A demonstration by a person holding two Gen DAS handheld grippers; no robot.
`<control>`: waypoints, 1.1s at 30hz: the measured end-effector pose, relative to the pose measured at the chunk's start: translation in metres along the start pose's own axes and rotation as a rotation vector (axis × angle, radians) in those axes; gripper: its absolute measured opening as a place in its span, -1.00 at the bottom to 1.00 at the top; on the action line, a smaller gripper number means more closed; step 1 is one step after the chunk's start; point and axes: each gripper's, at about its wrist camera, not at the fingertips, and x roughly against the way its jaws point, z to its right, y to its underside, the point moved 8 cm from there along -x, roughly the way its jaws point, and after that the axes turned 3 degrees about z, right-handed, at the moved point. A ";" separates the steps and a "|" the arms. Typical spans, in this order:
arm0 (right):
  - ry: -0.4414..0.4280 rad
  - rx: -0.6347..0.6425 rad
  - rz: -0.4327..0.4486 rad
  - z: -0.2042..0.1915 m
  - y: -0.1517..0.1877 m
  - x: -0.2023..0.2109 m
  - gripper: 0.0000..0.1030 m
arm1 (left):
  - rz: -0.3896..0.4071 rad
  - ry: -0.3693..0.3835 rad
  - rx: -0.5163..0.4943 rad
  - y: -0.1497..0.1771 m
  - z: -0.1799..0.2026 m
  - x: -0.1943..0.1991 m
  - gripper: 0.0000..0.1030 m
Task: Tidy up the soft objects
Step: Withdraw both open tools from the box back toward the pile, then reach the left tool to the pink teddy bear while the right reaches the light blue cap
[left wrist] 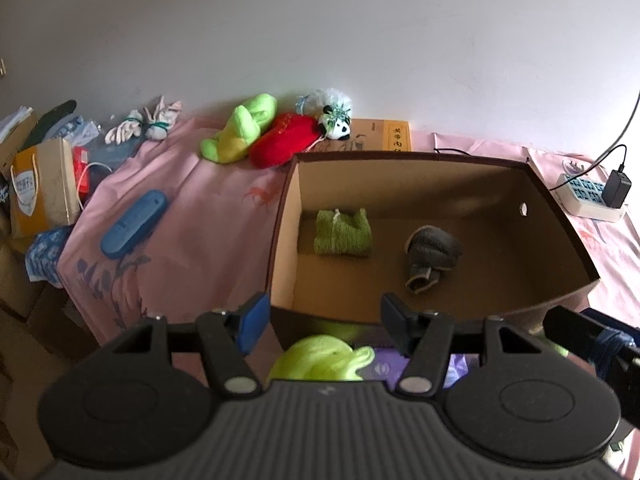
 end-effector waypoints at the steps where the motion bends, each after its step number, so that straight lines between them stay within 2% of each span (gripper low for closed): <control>1: -0.005 -0.002 -0.005 0.000 0.003 0.001 -0.49 | 0.000 0.001 0.000 0.002 -0.001 0.002 0.21; 9: -0.028 0.001 -0.065 0.000 0.025 0.003 -0.49 | -0.032 -0.017 -0.006 0.021 -0.004 0.002 0.21; 21: -0.025 0.018 -0.105 0.002 0.043 0.004 -0.49 | -0.057 -0.025 -0.038 0.034 0.001 0.002 0.21; 29: -0.020 0.003 -0.161 0.021 0.062 0.010 -0.49 | -0.085 -0.013 -0.055 0.045 -0.007 0.000 0.21; 33: -0.041 0.034 -0.200 0.026 0.076 0.017 -0.49 | -0.082 0.026 -0.048 0.057 -0.018 0.005 0.21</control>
